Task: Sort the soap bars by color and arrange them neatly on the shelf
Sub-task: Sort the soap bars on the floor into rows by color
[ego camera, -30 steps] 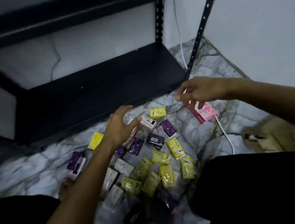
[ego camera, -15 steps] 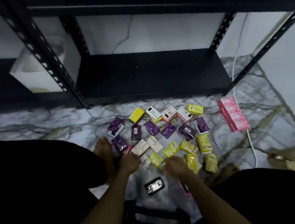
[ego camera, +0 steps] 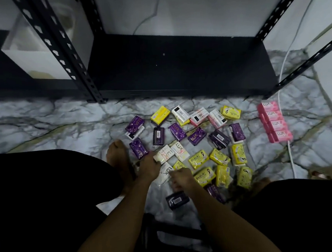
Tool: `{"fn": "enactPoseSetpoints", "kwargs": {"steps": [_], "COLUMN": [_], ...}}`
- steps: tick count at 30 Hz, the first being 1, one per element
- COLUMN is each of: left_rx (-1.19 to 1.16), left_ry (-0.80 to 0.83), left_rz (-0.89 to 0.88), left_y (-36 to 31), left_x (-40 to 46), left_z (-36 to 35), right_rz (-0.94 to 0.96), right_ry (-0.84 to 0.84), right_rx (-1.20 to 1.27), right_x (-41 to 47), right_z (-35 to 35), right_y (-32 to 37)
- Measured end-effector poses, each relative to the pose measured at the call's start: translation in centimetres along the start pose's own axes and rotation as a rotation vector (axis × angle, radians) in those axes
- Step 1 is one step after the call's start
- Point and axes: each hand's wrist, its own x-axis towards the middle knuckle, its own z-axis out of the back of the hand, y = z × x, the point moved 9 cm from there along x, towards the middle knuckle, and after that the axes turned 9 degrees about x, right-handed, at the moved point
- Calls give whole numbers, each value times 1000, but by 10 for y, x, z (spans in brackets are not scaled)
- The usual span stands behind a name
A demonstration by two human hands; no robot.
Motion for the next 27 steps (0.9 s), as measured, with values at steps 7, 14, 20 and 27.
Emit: {"fn": "enactPoseSetpoints", "kwargs": {"steps": [7, 14, 20, 27], "left_rx": [90, 247, 61, -292], "left_ry": [-14, 25, 34, 73], "left_rz": [-77, -64, 39, 50], "left_y": [-10, -17, -12, -51], "left_x": [25, 33, 27, 11], "left_z": [-9, -22, -20, -6], "right_rz": [-1, 62, 137, 161], "right_ry": [-209, -230, -158, -25], "right_rx": [29, 94, 266, 556], "right_x": [8, 11, -5, -30], "right_z": [-23, -10, 14, 62], "right_y": [-16, -19, -16, 26]}}
